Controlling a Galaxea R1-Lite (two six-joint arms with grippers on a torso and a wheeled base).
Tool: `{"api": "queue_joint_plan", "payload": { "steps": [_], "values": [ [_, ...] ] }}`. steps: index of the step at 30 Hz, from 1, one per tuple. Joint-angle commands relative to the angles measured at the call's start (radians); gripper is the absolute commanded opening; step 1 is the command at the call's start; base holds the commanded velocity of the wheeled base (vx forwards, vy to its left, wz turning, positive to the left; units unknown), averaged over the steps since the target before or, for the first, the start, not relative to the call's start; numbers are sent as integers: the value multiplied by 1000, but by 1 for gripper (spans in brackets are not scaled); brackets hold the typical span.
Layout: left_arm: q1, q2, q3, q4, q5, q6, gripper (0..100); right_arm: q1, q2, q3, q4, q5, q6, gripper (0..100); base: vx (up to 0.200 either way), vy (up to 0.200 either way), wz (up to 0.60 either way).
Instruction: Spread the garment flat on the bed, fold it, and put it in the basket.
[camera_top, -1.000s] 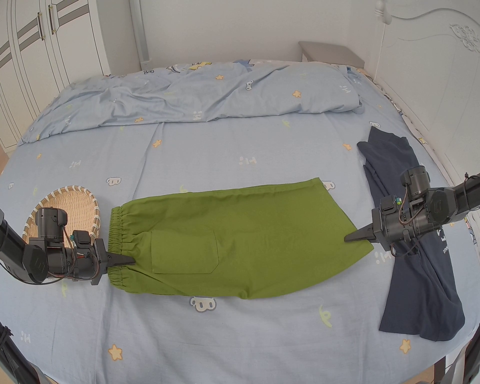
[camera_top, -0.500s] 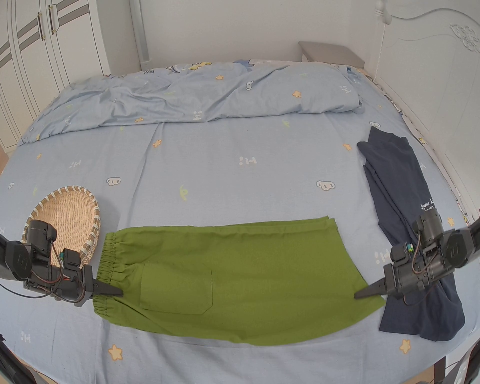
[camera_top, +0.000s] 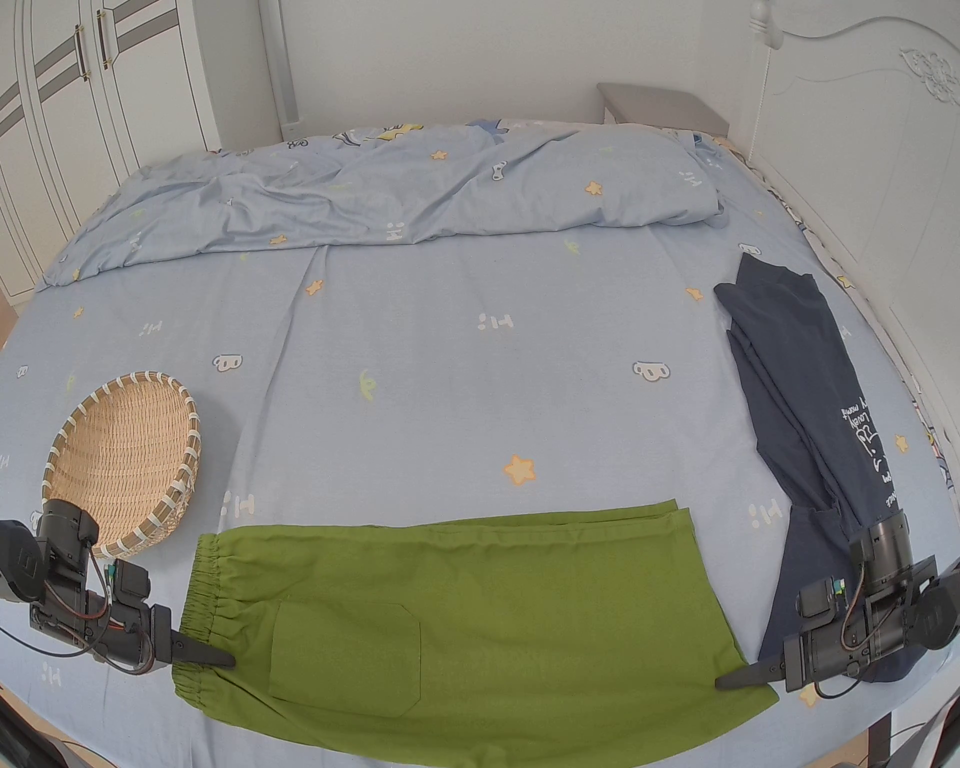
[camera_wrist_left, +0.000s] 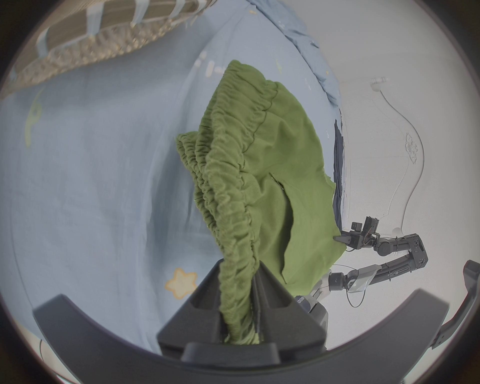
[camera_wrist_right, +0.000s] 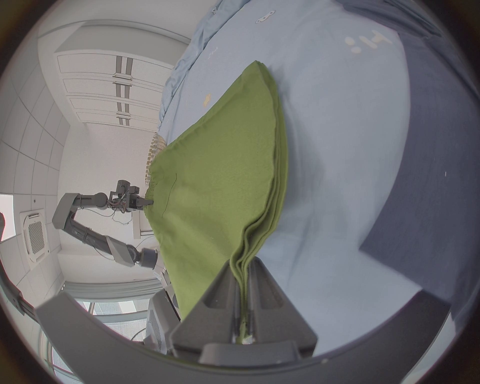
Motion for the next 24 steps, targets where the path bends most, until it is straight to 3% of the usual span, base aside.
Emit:
{"api": "queue_joint_plan", "payload": {
  "steps": [1,10,11,20,24],
  "values": [
    [10,-8,50,-8,-1,11,0,29,4,72,-44,3,0,0,0,0,0],
    [12,-3,53,-25,8,14,0,34,47,74,-59,-2,-2,0,0,0,0],
    [10,-3,53,-25,8,14,0,34,48,74,-59,-2,-2,100,0,0,0],
    [17,-20,51,-17,24,12,0,8,31,66,-79,-15,-5,100,0,0,0],
    [47,-106,40,12,106,12,0,5,-62,55,-133,-147,-9,100,0,0,0]
  ]
}}
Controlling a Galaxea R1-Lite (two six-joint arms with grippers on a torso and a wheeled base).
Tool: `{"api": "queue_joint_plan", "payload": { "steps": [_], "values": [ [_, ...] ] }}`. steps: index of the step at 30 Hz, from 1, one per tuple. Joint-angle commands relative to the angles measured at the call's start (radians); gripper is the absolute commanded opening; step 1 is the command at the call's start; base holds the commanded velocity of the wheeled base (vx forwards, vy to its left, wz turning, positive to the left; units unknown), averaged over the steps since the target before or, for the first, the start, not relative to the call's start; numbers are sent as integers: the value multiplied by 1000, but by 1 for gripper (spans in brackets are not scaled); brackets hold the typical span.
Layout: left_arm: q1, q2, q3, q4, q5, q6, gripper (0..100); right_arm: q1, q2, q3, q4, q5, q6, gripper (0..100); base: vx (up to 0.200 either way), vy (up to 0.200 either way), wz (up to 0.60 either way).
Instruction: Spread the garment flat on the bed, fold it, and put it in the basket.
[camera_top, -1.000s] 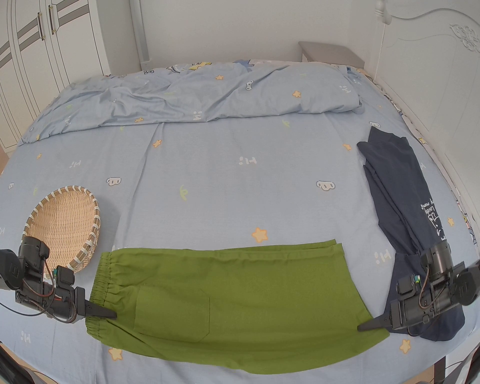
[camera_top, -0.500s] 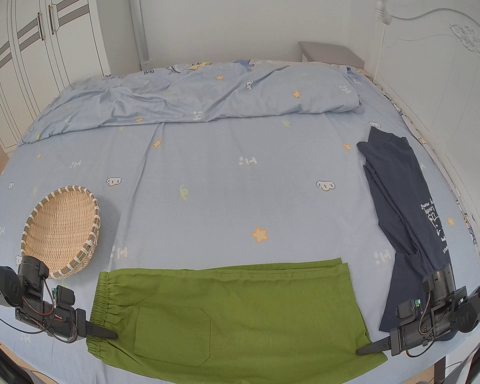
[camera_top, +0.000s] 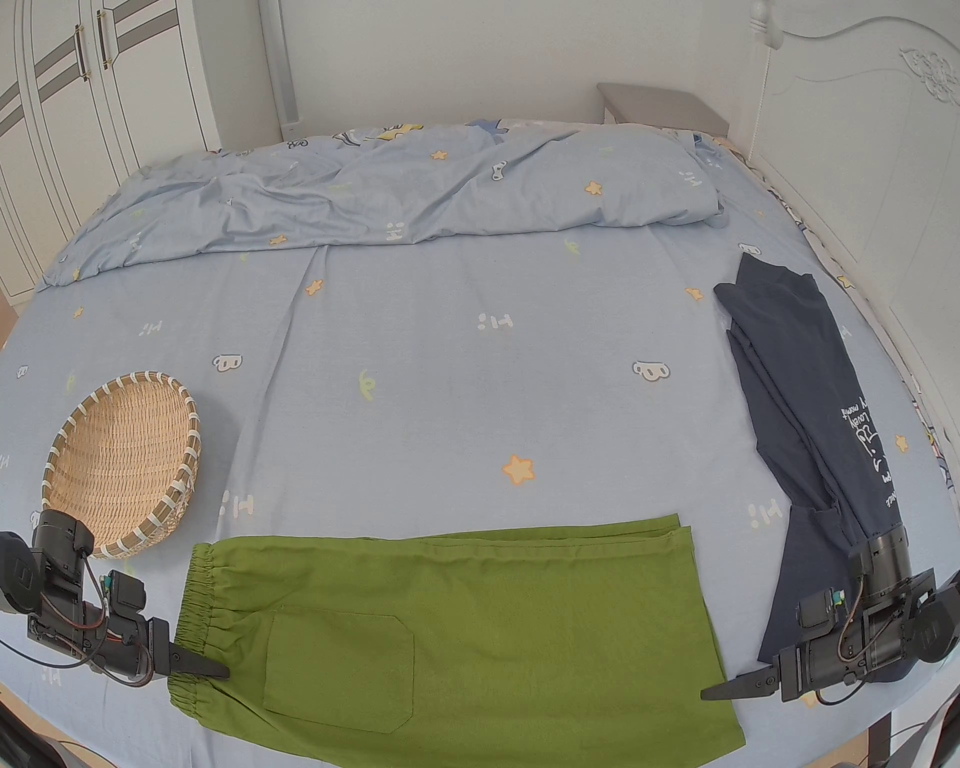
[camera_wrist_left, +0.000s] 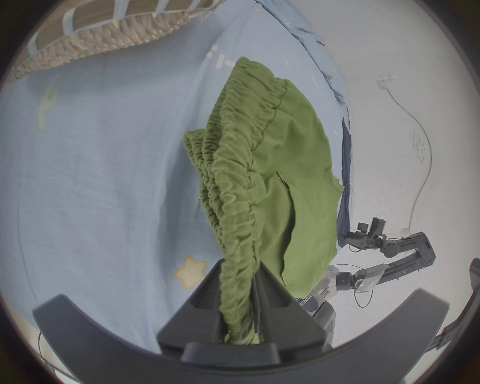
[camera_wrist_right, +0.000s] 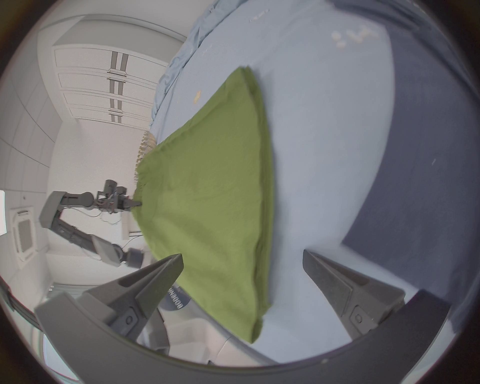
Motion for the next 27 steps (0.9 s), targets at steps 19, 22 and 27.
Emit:
{"api": "queue_joint_plan", "payload": {
  "steps": [19,22,27],
  "values": [
    [-76,-344,-194,252,306,-47,0,119,-341,-463,401,-141,74,100,0,0,0],
    [-121,-386,-335,397,307,-83,0,118,-343,-459,403,-141,74,100,0,0,0],
    [-213,-426,-482,565,307,-99,0,115,-344,-456,406,-141,74,100,0,0,0]
  ]
}}
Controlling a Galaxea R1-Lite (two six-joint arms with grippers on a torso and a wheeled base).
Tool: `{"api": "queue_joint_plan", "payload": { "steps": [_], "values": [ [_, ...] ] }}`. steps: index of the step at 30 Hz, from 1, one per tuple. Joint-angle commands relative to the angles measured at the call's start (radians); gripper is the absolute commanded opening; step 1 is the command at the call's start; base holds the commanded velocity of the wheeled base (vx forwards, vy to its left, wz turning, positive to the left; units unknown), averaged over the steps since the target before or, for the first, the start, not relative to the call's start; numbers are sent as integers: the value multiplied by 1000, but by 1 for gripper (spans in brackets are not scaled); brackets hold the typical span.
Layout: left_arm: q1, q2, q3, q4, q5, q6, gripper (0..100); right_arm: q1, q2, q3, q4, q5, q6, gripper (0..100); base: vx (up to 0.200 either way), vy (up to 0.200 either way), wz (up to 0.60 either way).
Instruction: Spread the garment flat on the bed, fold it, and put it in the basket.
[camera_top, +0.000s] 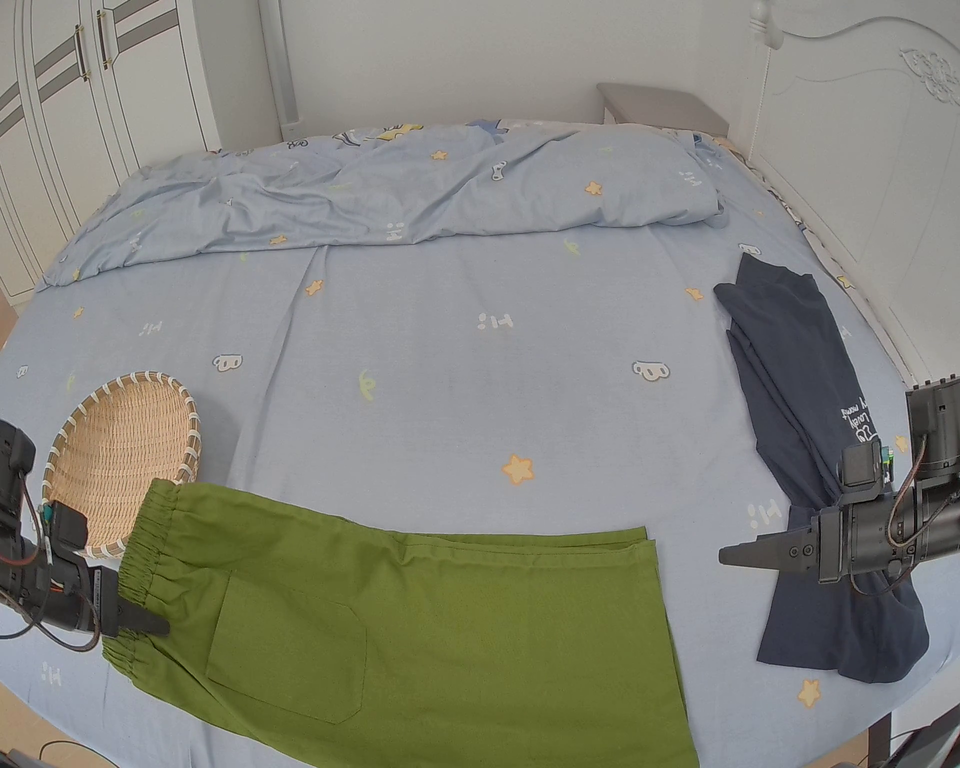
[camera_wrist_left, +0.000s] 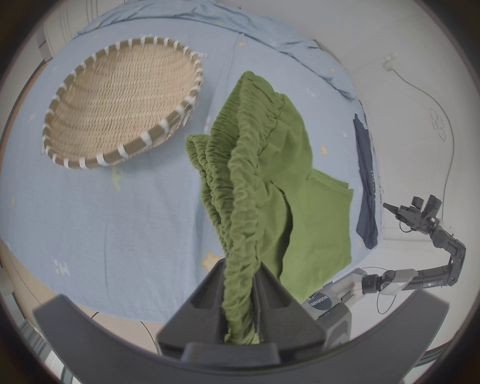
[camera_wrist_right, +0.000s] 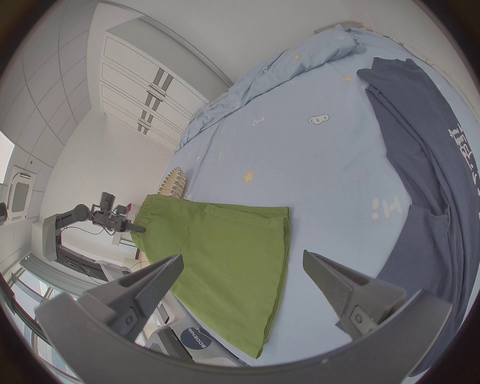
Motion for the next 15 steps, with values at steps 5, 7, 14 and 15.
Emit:
{"api": "queue_joint_plan", "payload": {
  "steps": [5,7,14,15],
  "values": [
    [-304,-103,-191,128,17,-95,0,-3,-19,-7,9,0,3,100,0,0,0],
    [-418,-100,-223,125,46,-167,0,-5,-19,-11,9,0,3,100,0,0,0],
    [-651,-69,-295,82,130,-305,0,-8,-19,-7,7,-2,3,100,0,0,0],
    [-651,-69,-295,82,130,-305,0,-8,-19,-7,7,-2,3,100,0,0,0]
  ]
}}
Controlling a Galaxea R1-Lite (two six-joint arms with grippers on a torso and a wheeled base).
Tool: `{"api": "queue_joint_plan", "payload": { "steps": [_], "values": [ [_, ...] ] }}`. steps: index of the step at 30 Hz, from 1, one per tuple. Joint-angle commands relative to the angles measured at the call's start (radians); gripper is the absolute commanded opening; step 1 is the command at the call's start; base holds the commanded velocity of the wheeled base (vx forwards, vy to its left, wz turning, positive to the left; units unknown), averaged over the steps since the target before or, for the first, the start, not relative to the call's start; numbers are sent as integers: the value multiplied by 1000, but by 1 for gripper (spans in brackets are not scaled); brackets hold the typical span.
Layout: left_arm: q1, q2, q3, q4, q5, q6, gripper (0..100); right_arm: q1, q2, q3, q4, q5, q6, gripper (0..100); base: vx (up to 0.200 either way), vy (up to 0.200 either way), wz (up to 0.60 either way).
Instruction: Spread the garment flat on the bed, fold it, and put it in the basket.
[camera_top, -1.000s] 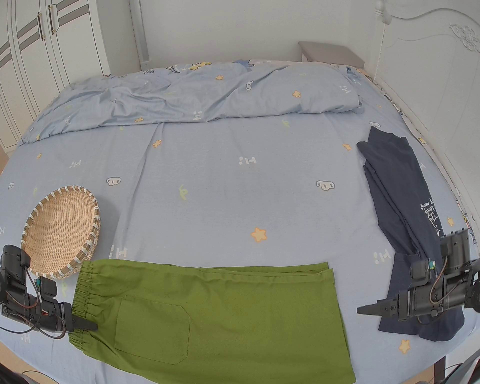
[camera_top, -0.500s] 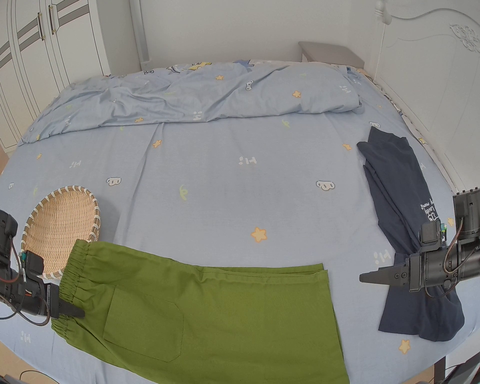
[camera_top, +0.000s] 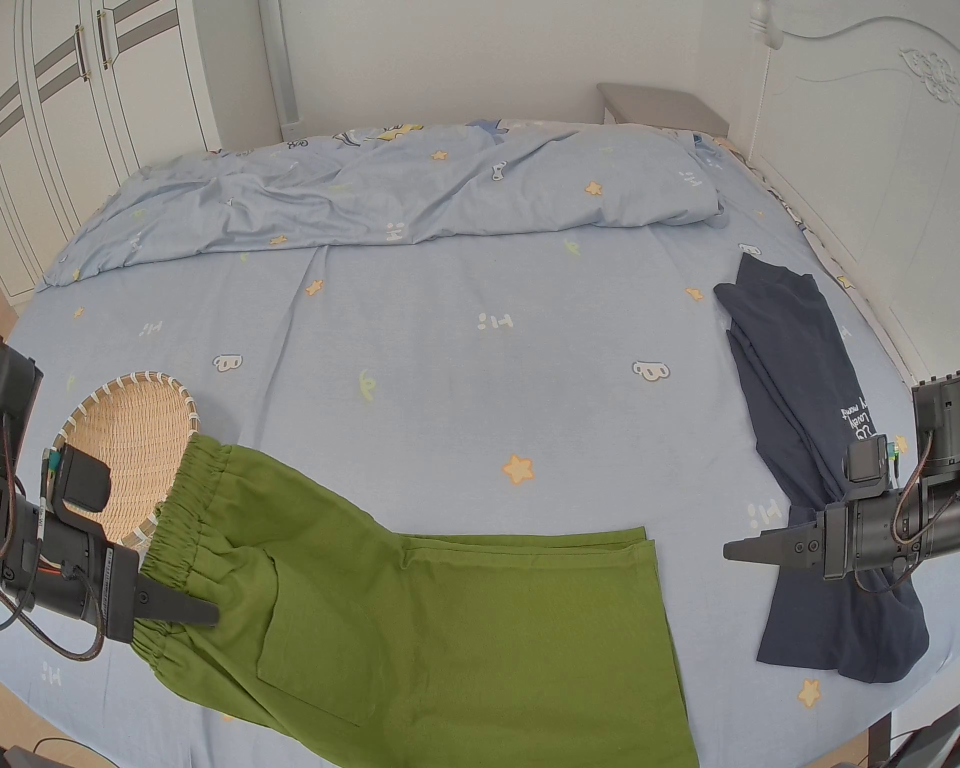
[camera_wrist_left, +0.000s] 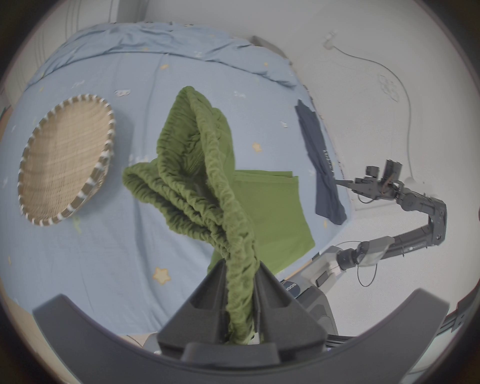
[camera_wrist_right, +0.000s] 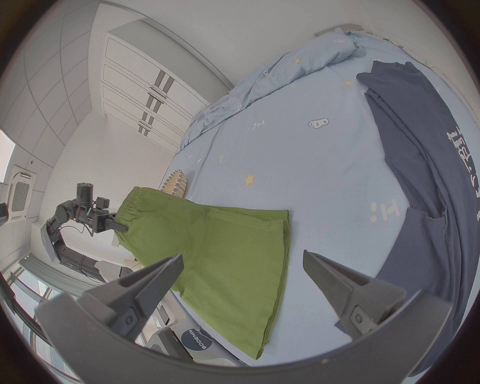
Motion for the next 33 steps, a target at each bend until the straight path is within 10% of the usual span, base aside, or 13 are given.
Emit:
{"api": "queue_joint_plan", "payload": {
  "steps": [1,33],
  "values": [
    [-201,41,-67,-53,43,-85,0,-6,-2,0,-2,-1,0,100,0,0,0],
    [-587,418,-176,-303,49,-11,0,-91,10,8,-25,-1,-9,100,0,0,0]
  ]
}}
